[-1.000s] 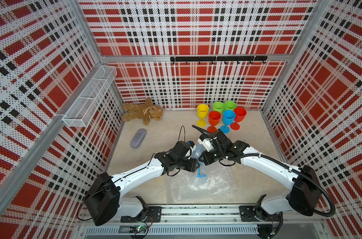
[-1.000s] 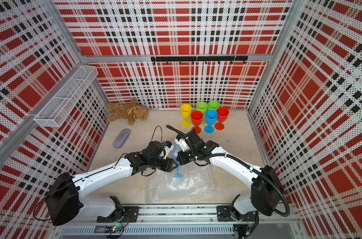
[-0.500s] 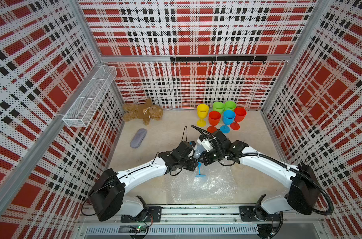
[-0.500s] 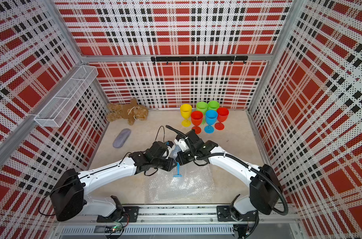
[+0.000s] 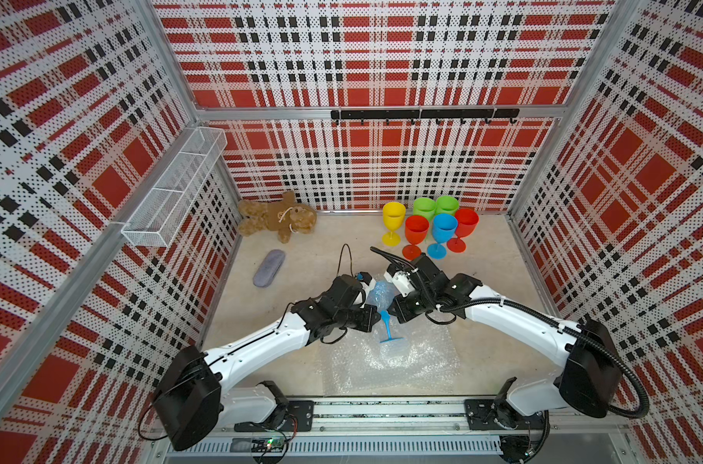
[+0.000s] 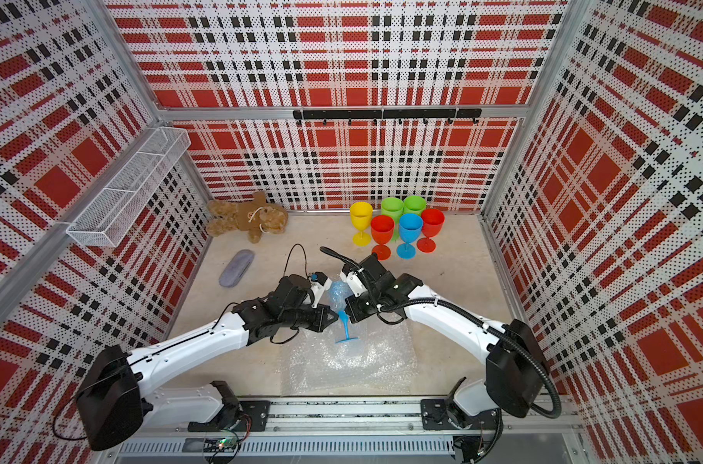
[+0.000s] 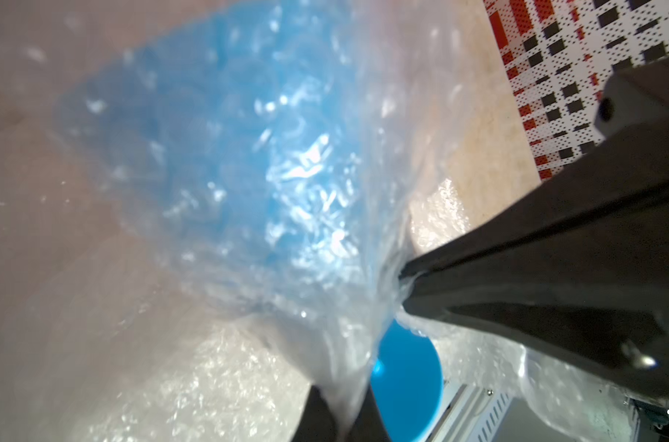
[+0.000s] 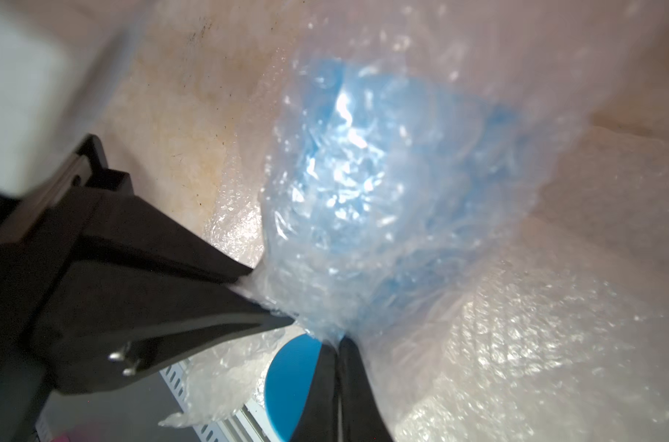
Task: Unpack wine glasses from bubble wrap
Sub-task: Unwrap the bubble wrap.
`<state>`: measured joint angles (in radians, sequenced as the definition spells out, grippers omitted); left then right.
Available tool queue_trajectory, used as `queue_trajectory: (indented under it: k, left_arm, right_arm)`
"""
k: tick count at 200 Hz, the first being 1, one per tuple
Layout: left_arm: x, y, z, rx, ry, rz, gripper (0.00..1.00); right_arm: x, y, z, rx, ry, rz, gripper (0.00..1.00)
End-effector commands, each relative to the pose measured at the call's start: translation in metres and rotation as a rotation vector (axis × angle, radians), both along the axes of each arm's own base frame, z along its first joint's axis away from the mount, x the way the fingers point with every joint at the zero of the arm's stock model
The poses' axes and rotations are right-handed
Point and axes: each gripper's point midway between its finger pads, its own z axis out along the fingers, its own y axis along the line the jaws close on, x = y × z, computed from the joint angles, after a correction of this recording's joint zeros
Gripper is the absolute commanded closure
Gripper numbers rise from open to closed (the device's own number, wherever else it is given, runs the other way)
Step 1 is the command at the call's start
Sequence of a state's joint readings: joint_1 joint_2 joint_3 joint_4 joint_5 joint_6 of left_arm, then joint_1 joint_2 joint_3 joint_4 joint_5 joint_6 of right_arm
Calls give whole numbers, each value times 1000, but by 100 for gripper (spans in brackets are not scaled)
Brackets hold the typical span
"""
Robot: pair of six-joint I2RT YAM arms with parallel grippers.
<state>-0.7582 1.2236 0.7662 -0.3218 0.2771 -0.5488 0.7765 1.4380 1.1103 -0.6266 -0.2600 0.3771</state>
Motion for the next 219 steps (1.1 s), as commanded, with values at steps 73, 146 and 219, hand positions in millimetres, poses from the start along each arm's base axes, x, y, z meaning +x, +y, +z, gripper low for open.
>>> queue_trajectory:
  k: [73,146,219]
  left_arm:
    - [-17,27,-16,-58,114,89,100]
    - [-18,47,-25,-63,162,139,100]
    - [-16,51,-26,-56,170,158,100]
  right_arm:
    - [9,-54,-19,-74,-24,-157,100]
    - [13,-87,-24,-44,-6,-261,100]
    - [8,-96,-31,0,6,-303,100]
